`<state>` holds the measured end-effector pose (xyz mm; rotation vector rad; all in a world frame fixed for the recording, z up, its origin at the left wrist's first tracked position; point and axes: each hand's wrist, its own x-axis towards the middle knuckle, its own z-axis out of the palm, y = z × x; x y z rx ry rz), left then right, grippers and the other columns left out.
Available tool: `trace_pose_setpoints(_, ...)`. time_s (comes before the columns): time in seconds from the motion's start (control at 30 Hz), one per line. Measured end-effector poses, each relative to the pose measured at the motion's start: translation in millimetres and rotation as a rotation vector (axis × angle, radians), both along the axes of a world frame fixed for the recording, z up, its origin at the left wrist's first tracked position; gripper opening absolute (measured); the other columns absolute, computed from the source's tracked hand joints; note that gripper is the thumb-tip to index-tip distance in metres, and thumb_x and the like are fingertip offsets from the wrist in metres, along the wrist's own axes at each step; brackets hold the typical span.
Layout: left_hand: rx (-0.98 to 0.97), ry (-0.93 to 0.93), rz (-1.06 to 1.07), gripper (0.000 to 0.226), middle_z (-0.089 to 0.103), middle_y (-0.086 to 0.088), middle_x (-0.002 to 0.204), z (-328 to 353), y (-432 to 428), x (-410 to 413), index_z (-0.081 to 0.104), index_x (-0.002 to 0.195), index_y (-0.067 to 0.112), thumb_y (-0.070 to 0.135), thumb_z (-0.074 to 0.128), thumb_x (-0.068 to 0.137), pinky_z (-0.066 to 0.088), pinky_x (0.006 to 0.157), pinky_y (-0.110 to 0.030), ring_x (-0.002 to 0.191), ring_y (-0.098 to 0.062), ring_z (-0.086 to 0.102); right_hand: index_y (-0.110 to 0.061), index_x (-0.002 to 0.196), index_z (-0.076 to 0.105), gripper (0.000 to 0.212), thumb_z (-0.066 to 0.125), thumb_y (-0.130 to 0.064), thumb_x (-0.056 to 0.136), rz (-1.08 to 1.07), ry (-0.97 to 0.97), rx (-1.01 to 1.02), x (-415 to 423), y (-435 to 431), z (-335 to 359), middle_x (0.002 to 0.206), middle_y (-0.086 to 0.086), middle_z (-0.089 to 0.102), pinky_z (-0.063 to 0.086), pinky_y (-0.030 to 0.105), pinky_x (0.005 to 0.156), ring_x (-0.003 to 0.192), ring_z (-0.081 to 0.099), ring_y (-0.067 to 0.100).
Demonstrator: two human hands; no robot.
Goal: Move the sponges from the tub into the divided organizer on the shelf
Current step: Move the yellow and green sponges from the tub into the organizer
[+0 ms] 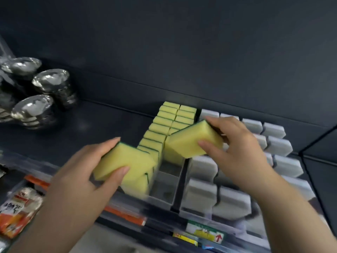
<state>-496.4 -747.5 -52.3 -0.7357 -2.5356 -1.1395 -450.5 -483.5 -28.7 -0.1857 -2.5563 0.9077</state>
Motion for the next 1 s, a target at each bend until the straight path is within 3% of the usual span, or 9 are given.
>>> trace_pose_setpoints(0.07,0.012,0.0,-0.07,0.05,0.051,0.031,0.11,-0.7,-3.1,-22.4,0.049,0.122,0.048,0.043,0.06,0.074,0.043,0.074,-0.01,0.102,0.015,0.046,-0.026,0.122,0.056,0.045,0.07,-0.025,0.079,-0.014,-0.057,0.044,-16.3,-11.4,-2.6,0.103,-0.02,0.048,0.03,-0.004,0.082,0.092,0.043,-0.008)
trace_pose_setpoints(0.17,0.024,0.011,-0.165,0.05,0.052,0.027,0.111,-0.3,-3.4,-49.9,0.053,0.123,0.036,0.035,0.063,0.074,0.034,0.079,0.002,0.101,0.015,0.047,-0.028,0.121,0.056,0.044,0.07,-0.023,0.08,-0.079,-0.108,0.082,-33.2,-24.4,-9.0,0.106,-0.017,0.05,0.029,-0.005,0.082,0.097,0.042,-0.004)
trace_pose_setpoints(0.27,0.042,0.026,-0.243,0.05,0.055,0.021,0.11,-0.6,-7.4,-67.9,0.055,0.123,0.028,0.032,0.069,0.075,0.035,0.077,0.001,0.1,0.011,0.048,-0.028,0.12,0.056,0.042,0.068,-0.02,0.081,-0.142,-0.168,0.104,-40.0,-34.0,-16.1,0.107,-0.016,0.047,0.023,-0.009,0.078,0.098,0.044,0.0)
trace_pose_setpoints(0.4,0.054,0.032,-0.319,0.049,0.056,0.018,0.111,-3.3,-17.4,-80.8,0.054,0.123,0.03,0.031,0.066,0.075,0.038,0.075,-0.001,0.101,0.007,0.05,-0.027,0.124,0.052,0.043,0.065,-0.02,0.083,-0.164,-0.273,0.167,-47.6,-47.3,-25.8,0.12,-0.01,0.048,0.027,0.006,0.077,0.104,0.046,0.007)
trace_pose_setpoints(0.53,0.049,0.03,-0.357,0.048,0.058,0.014,0.107,-2.0,-24.8,-87.4,0.057,0.122,0.025,0.031,0.064,0.075,0.037,0.08,-0.002,0.1,0.004,0.051,-0.028,0.126,0.05,0.043,0.062,-0.02,0.085,-0.189,-0.364,0.2,-57.4,-57.1,-29.8,0.125,-0.004,0.047,0.04,0.023,0.087,0.109,0.048,0.015)
trace_pose_setpoints(0.63,0.039,0.044,-0.379,0.048,0.058,0.016,0.108,0.0,-29.0,-90.8,0.057,0.121,0.024,0.031,0.064,0.075,0.034,0.083,-0.002,0.101,0.006,0.05,-0.026,0.127,0.048,0.044,0.062,-0.021,0.085,-0.191,-0.43,0.251,-63.1,-63.0,-32.6,0.124,-0.003,0.047,0.042,0.025,0.084,0.112,0.046,0.017)
trace_pose_setpoints(0.77,0.037,0.05,-0.384,0.048,0.058,0.016,0.107,0.4,-32.9,-92.2,0.058,0.121,0.023,0.029,0.065,0.073,0.032,0.083,0.0,0.1,0.008,0.05,-0.026,0.133,0.039,0.053,0.062,-0.027,0.085,-0.163,-0.523,0.446,-64.6,-68.9,-34.8,0.129,-0.002,0.046,0.037,0.031,0.094,0.12,0.038,0.019)
trace_pose_setpoints(0.87,0.021,0.055,-0.396,0.049,0.06,0.012,0.106,1.1,-34.5,-92.6,0.058,0.121,0.022,0.029,0.066,0.073,0.034,0.082,-0.001,0.1,0.005,0.05,-0.028,0.135,0.038,0.055,0.061,-0.03,0.086,-0.202,-0.449,0.463,-57.0,-70.7,-22.9,0.13,-0.004,0.045,0.034,0.03,0.095,0.121,0.037,0.018)
trace_pose_setpoints(1.0,-0.001,0.061,-0.453,0.052,0.059,0.02,0.107,9.7,-27.6,-91.9,0.056,0.123,0.027,0.035,0.067,0.073,0.033,0.082,0.002,0.102,0.011,0.05,-0.025,0.125,0.052,0.045,0.066,-0.025,0.082,-0.249,-0.186,0.31,-31.7,-70.3,1.2,0.121,-0.01,0.053,0.037,0.02,0.086,0.113,0.047,0.01)
